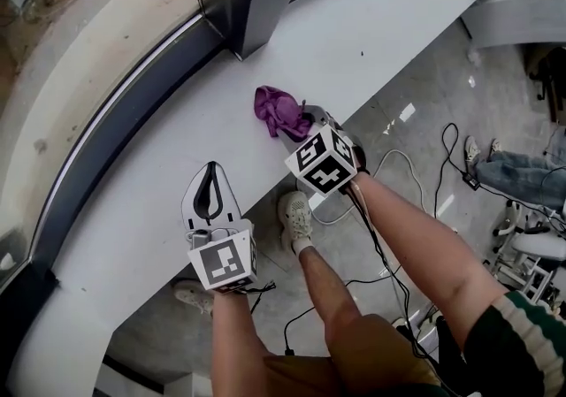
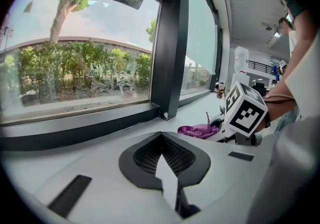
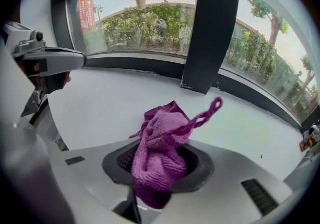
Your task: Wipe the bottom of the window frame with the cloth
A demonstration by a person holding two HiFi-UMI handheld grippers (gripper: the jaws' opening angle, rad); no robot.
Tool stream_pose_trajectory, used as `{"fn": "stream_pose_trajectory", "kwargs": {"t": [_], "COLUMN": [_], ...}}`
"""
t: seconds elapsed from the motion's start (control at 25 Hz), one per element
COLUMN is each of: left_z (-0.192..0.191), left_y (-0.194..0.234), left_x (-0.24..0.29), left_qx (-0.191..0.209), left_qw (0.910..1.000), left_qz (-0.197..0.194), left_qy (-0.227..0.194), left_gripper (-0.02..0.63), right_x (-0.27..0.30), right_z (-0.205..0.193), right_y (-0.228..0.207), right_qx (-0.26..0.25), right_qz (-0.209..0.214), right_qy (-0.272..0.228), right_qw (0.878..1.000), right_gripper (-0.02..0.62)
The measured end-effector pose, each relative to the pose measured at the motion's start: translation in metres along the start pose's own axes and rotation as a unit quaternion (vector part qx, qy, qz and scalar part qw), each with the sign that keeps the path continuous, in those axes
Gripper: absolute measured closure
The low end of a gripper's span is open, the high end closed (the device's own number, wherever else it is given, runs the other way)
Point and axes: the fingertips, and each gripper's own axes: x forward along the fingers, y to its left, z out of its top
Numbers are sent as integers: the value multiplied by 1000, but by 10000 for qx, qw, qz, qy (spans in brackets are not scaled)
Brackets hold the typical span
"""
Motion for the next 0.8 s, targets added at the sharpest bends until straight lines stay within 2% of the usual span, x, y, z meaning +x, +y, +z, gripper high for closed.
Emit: {"fn": "stream_pose_trajectory", "kwargs": {"t": [0.4, 0.8], "left_z": [-4, -9], "left_y": [23, 38], "left_x": [-12, -30], "left_qx": [-88, -90], "left_qw": [9998, 9996], "left_qz": [129, 186], "left_qy": [-81, -189], "left_gripper": [603, 603], "right_x": [-1, 6], "right_z": [0, 15], "right_y": [2, 39], "right_qx": [69, -15], "right_qz": [-105, -21], "right_qy": [71, -16], "right_qw": [9999, 10000], "right_gripper": [453, 453]}}
